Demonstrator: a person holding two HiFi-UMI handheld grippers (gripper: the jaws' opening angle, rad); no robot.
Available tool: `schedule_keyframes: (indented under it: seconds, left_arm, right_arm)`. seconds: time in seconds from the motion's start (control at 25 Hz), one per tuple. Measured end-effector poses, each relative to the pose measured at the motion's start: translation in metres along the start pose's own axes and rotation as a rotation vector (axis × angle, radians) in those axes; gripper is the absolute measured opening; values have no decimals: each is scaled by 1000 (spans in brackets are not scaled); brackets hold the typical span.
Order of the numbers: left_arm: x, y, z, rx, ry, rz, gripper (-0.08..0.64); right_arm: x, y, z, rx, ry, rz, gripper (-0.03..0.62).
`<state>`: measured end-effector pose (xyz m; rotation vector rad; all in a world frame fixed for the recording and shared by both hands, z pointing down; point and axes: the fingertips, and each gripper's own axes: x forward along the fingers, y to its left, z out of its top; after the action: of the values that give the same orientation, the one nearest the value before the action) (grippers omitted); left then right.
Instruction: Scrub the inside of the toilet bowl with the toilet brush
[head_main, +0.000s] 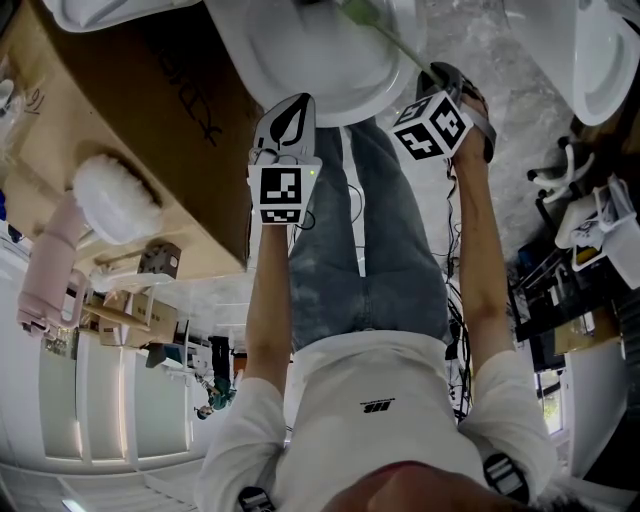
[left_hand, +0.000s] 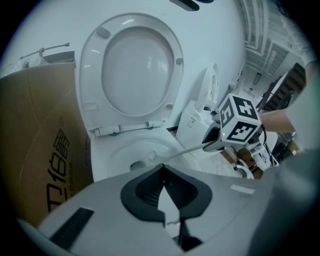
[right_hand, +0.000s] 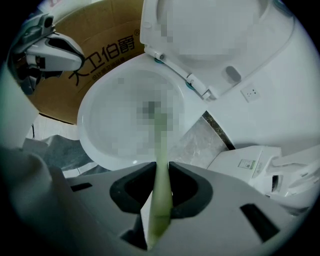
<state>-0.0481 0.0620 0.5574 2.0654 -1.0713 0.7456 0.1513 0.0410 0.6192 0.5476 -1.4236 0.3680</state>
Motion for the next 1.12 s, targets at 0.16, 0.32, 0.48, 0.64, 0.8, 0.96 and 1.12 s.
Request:
schedule_keyframes:
  seconds: [0.16, 0.32, 0.48, 0.64, 0.8, 0.96, 1.12]
  left_arm:
    - [0, 4, 1, -8, -3, 1, 9]
    - [1, 7, 4, -16, -9, -1, 10]
    - [1, 10, 6, -22, -13, -5, 11]
    - [0, 14, 6, -30, -14, -7, 10]
    - [-1, 17, 6, -36, -15, -10, 11]
    - [-1, 20, 6, -42, -17, -11, 9]
    - [-1, 21, 5, -48, -14, -15, 9]
  right_arm:
    - [-1, -8, 10, 33, 1, 3, 71]
    - [-4, -16, 22, 79, 4, 20, 71]
    - [-9, -23, 36, 126, 2, 43, 72]
    - [-16, -27, 52, 181, -6, 63, 72]
    - [-22, -31, 68, 217, -17, 64, 74]
    - [-24, -32, 82, 221, -15, 60, 74]
    - [-25, -32, 90, 217, -8, 53, 74]
